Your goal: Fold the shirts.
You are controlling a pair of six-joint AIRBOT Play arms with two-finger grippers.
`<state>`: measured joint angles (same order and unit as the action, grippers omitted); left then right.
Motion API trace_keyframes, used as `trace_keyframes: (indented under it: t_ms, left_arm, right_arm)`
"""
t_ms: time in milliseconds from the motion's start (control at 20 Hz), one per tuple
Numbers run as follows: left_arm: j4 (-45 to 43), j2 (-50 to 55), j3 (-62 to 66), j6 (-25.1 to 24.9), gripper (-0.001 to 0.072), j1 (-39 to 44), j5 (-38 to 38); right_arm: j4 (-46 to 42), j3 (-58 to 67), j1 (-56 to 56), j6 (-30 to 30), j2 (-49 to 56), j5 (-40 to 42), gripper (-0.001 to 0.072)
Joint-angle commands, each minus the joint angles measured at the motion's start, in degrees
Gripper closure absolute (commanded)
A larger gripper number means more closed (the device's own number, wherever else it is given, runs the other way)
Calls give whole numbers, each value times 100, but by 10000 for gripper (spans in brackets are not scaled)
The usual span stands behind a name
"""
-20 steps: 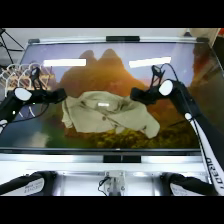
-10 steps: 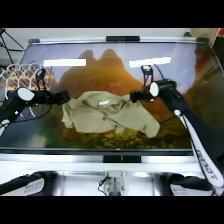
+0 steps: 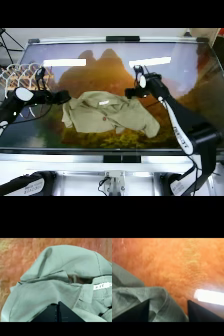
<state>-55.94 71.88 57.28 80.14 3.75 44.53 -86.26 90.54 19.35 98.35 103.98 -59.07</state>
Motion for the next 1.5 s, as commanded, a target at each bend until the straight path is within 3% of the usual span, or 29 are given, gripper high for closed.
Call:
trace_keyframes:
  t_ms: [0,50,100,200,300,450,600,700,950,1000,1050,1100,1200,1300,1350,1450]
  left_arm:
    - [9,-7,-2,-2,657,11,4]
    - [9,-9,0,-2,658,9,9]
    - [7,-22,13,-52,658,9,44]
    - [-13,-52,282,-675,658,-61,527]
    - [-13,-111,798,-752,658,-223,1231]
    - [-48,-507,1491,-901,658,-472,1982]
    - [-164,-1021,1784,-717,658,-767,2483]
    - [-155,-1167,1718,-446,658,-787,2796]
    - [-192,-986,968,-424,644,-708,2743]
    - [-243,-876,938,-426,519,-739,2811]
    - [-326,-776,970,-426,254,-796,2859]
    - [-487,-721,1047,-498,73,-887,2857]
    - [-1451,-671,1429,-811,44,-1180,2852]
    - [-2697,-614,1923,-400,55,-1606,2778]
    - [-3025,-533,2103,-337,107,-1871,2778]
    - [-3064,-295,2179,-348,106,-2376,2802]
  right_arm:
    - [20,179,-2,-59,181,-796,557]
    - [44,197,0,-37,136,-850,640]
    - [87,258,0,-146,48,-970,645]
    - [68,518,48,-686,-323,-1462,645]
    - [92,710,52,-780,-962,-1700,646]
    - [254,730,52,-452,-2144,-1853,645]
    - [476,730,269,-70,-3069,-2490,646]
    - [345,702,815,225,-3309,-2828,646]
    - [-741,195,2111,1167,-3161,-2406,645]
    - [-769,195,2170,1226,-3042,-2380,645]
    - [-706,195,2184,1233,-2938,-2352,645]
    - [-612,195,2181,1241,-2852,-2343,645]
    - [-549,195,2181,1248,-2747,-2347,645]
    - [-551,195,2184,1270,-2726,-2343,645]
    - [-551,195,2181,1314,-2726,-2345,645]
    - [-549,195,2184,1329,-2726,-2367,644]
